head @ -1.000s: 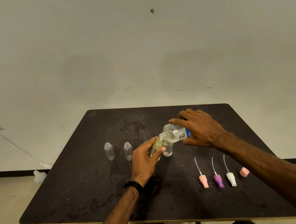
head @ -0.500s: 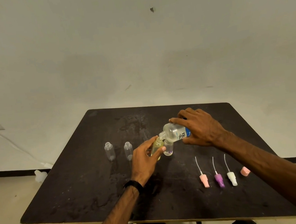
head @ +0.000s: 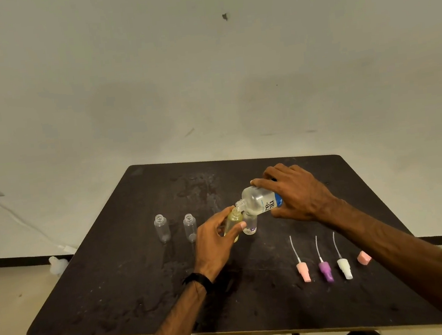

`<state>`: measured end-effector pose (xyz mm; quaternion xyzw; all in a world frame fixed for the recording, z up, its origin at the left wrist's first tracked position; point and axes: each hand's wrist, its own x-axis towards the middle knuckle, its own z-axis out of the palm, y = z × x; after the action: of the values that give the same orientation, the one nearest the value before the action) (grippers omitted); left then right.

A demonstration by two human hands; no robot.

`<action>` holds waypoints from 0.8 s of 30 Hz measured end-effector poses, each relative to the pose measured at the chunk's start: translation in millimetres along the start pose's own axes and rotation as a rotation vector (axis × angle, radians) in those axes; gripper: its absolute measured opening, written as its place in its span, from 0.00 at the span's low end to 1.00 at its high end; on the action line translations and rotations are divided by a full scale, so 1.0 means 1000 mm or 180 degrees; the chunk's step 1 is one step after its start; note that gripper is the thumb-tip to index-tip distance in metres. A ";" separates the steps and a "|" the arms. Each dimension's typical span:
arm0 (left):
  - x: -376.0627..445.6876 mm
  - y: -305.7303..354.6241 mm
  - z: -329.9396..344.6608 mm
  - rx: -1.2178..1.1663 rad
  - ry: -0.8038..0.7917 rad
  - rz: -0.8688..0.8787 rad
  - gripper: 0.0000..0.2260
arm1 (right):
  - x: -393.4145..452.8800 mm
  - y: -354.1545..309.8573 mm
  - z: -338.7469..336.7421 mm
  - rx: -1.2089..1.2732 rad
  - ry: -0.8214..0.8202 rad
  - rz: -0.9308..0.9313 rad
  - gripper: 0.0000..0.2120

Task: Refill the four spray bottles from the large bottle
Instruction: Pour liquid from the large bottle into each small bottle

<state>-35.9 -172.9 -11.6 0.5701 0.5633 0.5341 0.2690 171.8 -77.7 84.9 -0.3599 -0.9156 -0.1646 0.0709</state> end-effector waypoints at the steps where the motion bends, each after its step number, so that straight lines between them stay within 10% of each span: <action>1: 0.000 0.000 0.000 0.0010 0.0008 -0.0003 0.22 | 0.000 0.000 0.000 0.0012 0.0007 -0.0004 0.37; 24: 0.008 0.005 0.001 -0.0344 0.0040 -0.0031 0.21 | -0.005 0.000 0.007 0.0755 -0.0045 0.0309 0.36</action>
<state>-34.9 -166.2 -5.2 0.5486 0.5381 0.5660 0.2984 175.4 -78.0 77.7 -0.3941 -0.9106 -0.0491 0.1144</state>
